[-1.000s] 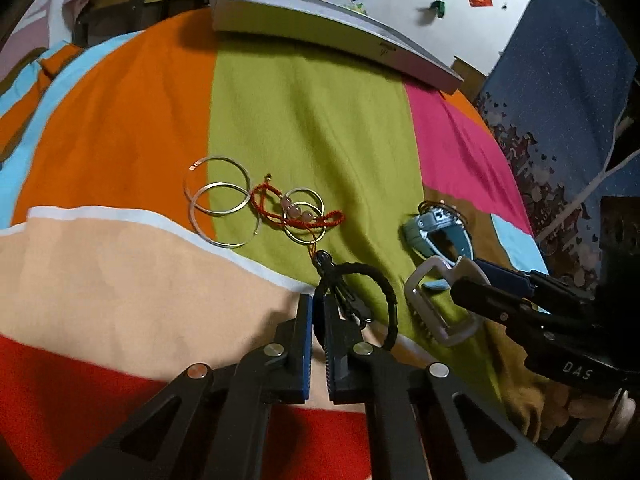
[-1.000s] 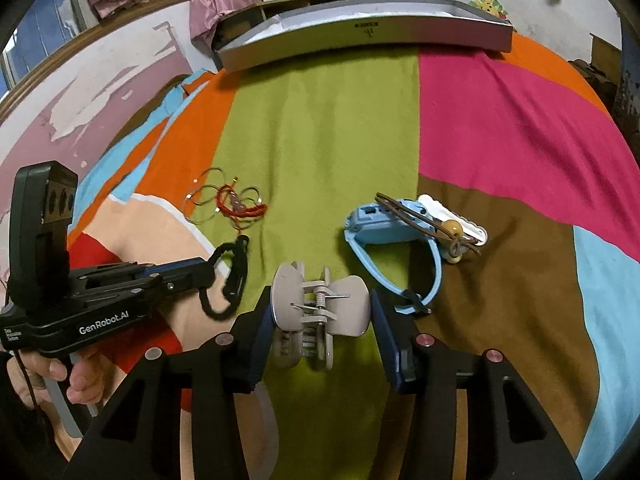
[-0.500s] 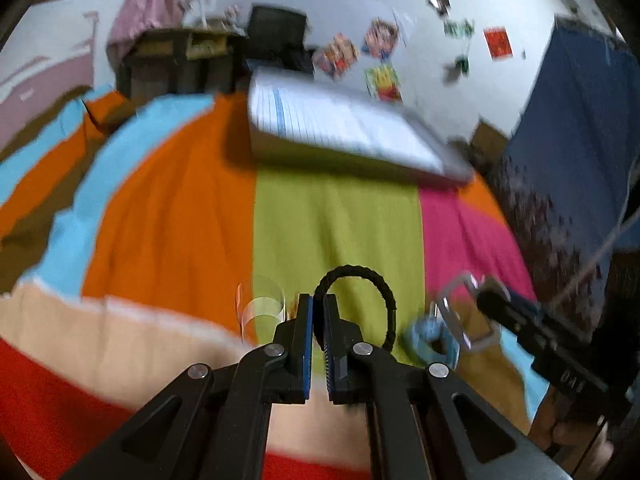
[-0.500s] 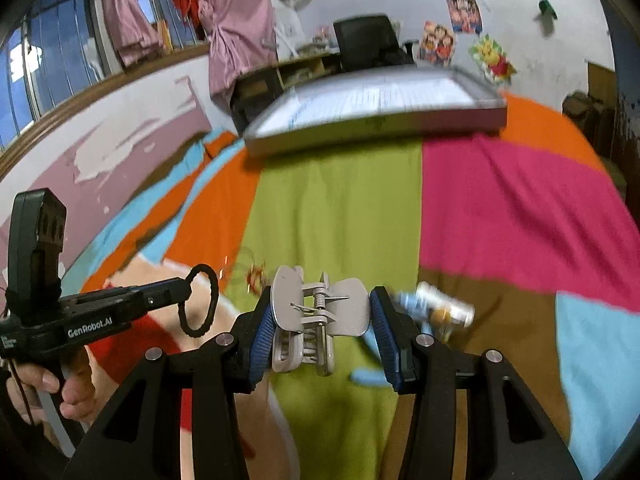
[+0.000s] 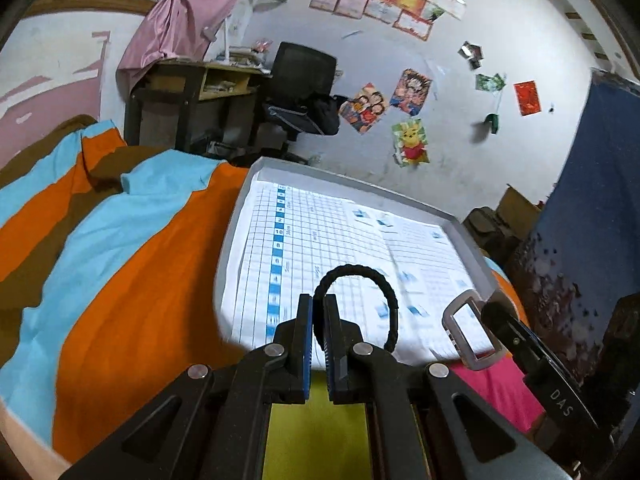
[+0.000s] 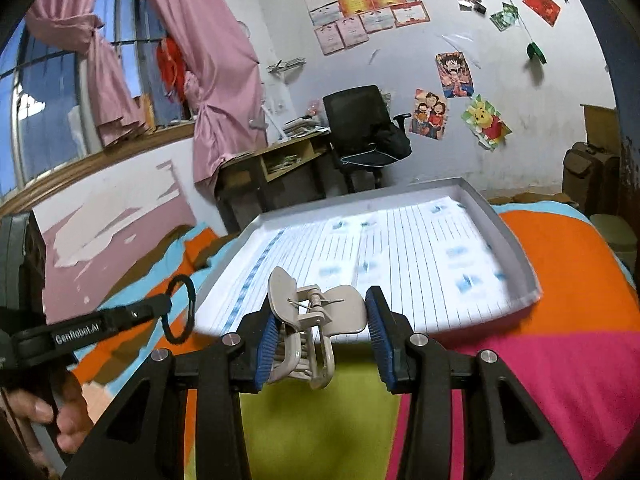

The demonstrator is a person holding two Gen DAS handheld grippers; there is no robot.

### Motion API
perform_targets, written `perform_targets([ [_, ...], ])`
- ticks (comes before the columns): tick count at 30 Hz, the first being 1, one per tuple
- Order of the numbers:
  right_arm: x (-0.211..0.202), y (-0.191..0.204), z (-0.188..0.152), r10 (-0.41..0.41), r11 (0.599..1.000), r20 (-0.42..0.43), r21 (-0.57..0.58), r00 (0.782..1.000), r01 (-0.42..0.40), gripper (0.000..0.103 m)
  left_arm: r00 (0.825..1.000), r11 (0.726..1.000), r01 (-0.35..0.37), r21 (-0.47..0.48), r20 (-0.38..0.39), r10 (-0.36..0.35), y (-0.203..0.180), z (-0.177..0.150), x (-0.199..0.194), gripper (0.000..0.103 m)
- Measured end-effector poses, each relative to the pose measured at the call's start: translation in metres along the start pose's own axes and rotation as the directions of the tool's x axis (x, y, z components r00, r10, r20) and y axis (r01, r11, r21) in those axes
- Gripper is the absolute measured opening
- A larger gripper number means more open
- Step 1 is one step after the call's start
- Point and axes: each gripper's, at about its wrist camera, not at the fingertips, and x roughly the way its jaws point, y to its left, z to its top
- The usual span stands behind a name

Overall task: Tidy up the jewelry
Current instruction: 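Carry hair tie and claw clip into the metal tray and open both tools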

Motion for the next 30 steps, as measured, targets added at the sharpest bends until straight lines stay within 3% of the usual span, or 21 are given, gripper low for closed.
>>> perform_targets([
  [7, 0.054, -0.012, 0.002, -0.016, 0.999, -0.056, 0.028, 0.998, 0.018, 0.038, 0.997, 0.999, -0.048, 0.017, -0.064, 0.049, 0.000, -0.003, 0.040, 0.006],
  [13, 0.071, -0.021, -0.012, -0.047, 0.999, -0.094, 0.009, 0.994, 0.048, 0.038, 0.993, 0.996, -0.085, 0.018, -0.085, 0.086, 0.003, -0.010, 0.046, 0.007],
  [15, 0.069, -0.023, -0.012, -0.054, 0.998, -0.097, 0.003, 0.994, 0.055, 0.041, 0.994, 0.996, -0.083, 0.020, -0.073, 0.084, 0.003, -0.011, 0.041, 0.010],
  [16, 0.069, -0.025, -0.012, -0.059, 0.998, -0.099, 0.007, 0.993, 0.060, 0.049, 0.994, 0.997, -0.080, 0.019, -0.070, 0.081, 0.003, -0.012, 0.038, 0.013],
  [17, 0.067, -0.025, -0.012, -0.063, 0.998, -0.097, 0.012, 0.993, 0.065, 0.056, 0.995, 0.997, -0.077, 0.017, -0.066, 0.078, 0.002, -0.013, 0.033, 0.022],
  [19, 0.060, -0.027, -0.012, -0.077, 0.997, -0.089, 0.018, 0.993, 0.079, 0.059, 0.997, 0.998, -0.069, 0.006, -0.037, 0.069, 0.002, -0.015, 0.020, 0.040],
  [21, 0.050, -0.028, -0.012, -0.081, 0.996, -0.085, 0.016, 0.993, 0.083, 0.059, 0.998, 0.998, -0.062, -0.004, 0.023, 0.062, 0.001, -0.019, 0.001, 0.076],
  [23, 0.036, -0.029, -0.011, -0.084, 0.996, -0.068, 0.011, 0.994, 0.085, 0.068, 0.993, 0.998, -0.068, -0.007, 0.099, 0.069, -0.001, -0.025, -0.023, 0.084],
  [30, -0.028, -0.015, -0.009, -0.099, 0.994, 0.009, -0.053, 0.995, 0.099, 0.086, 0.973, 0.995, -0.091, 0.031, 0.215, 0.082, -0.008, -0.041, -0.091, 0.102],
])
